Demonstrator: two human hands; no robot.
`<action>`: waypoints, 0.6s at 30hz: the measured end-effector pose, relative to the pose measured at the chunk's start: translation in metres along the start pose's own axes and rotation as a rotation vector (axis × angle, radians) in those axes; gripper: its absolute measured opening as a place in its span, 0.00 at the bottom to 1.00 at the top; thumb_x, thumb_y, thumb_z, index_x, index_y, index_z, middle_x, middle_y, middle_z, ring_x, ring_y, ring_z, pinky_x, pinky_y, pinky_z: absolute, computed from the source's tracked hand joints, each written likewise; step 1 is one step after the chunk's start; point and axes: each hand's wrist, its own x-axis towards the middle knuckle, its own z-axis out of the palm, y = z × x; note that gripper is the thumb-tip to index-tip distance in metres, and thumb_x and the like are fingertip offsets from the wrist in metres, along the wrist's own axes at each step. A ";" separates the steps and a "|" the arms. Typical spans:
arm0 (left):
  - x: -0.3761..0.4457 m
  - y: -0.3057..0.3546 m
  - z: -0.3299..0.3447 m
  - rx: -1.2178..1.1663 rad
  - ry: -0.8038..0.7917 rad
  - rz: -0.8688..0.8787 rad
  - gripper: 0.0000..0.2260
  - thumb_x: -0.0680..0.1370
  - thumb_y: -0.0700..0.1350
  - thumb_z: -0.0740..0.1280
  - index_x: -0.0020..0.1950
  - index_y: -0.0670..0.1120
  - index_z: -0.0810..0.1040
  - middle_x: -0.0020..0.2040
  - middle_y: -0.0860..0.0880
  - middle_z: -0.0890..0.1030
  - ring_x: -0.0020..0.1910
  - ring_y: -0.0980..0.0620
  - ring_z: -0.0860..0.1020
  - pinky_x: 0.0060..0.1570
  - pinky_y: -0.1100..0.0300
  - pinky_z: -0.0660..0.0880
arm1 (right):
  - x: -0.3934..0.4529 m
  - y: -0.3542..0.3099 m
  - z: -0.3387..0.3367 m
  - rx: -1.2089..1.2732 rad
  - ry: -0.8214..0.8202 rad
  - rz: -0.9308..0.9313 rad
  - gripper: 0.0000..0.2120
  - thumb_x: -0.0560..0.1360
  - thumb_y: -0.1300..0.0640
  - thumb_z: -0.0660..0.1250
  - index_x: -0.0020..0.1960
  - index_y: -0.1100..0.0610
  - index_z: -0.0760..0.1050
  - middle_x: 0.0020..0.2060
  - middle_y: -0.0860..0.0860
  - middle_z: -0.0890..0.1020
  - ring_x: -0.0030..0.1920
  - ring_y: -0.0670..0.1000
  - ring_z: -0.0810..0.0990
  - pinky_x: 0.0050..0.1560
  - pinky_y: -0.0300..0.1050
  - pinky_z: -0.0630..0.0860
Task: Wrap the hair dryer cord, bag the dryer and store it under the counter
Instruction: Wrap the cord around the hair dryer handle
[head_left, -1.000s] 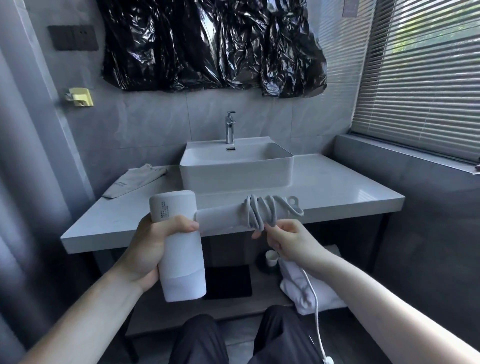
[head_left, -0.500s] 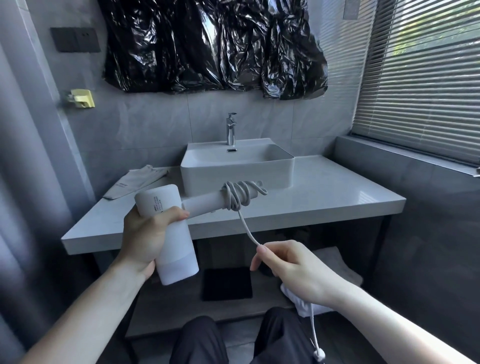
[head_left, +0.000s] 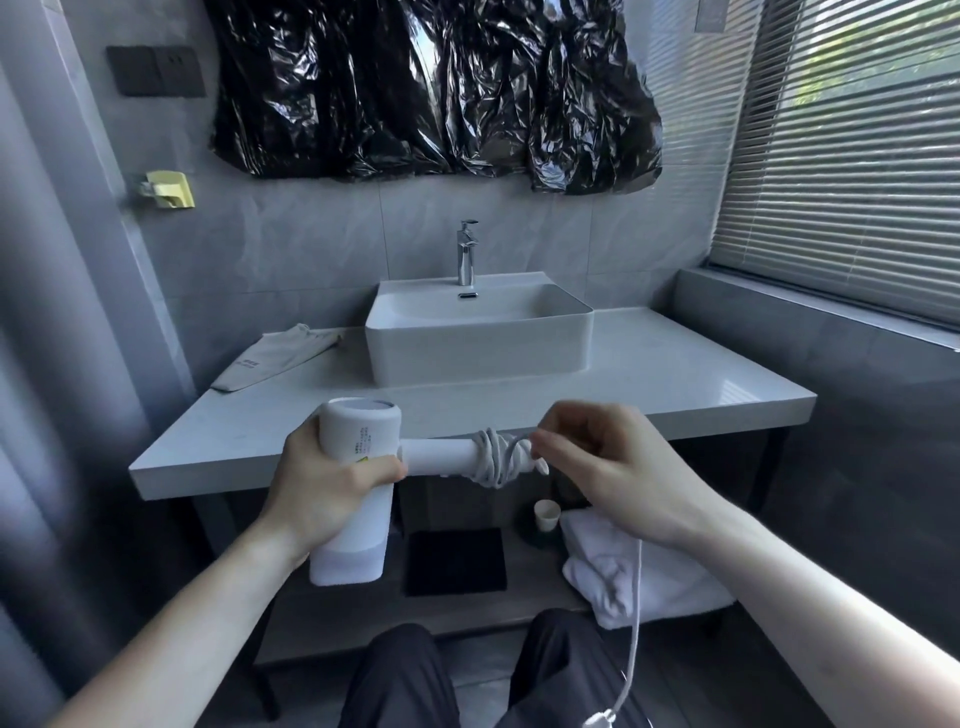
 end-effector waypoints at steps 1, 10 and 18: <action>-0.001 0.000 0.000 0.030 -0.030 0.015 0.23 0.57 0.46 0.82 0.49 0.42 0.82 0.42 0.40 0.87 0.41 0.36 0.86 0.42 0.41 0.83 | 0.003 -0.001 -0.002 -0.017 0.009 -0.006 0.13 0.83 0.55 0.68 0.41 0.57 0.81 0.30 0.60 0.77 0.30 0.45 0.67 0.33 0.43 0.65; -0.017 0.013 -0.006 0.035 -0.293 0.052 0.22 0.59 0.45 0.82 0.50 0.40 0.82 0.44 0.39 0.86 0.40 0.41 0.84 0.43 0.50 0.80 | 0.036 0.020 -0.017 -0.084 0.102 -0.021 0.12 0.83 0.50 0.71 0.44 0.54 0.85 0.25 0.45 0.73 0.27 0.43 0.67 0.31 0.34 0.63; -0.023 0.023 -0.008 -0.150 -0.405 -0.043 0.24 0.58 0.47 0.80 0.46 0.34 0.80 0.39 0.41 0.82 0.39 0.44 0.82 0.39 0.52 0.78 | 0.049 0.041 -0.013 0.041 0.081 0.029 0.15 0.85 0.50 0.69 0.41 0.53 0.84 0.24 0.42 0.66 0.26 0.43 0.61 0.28 0.35 0.58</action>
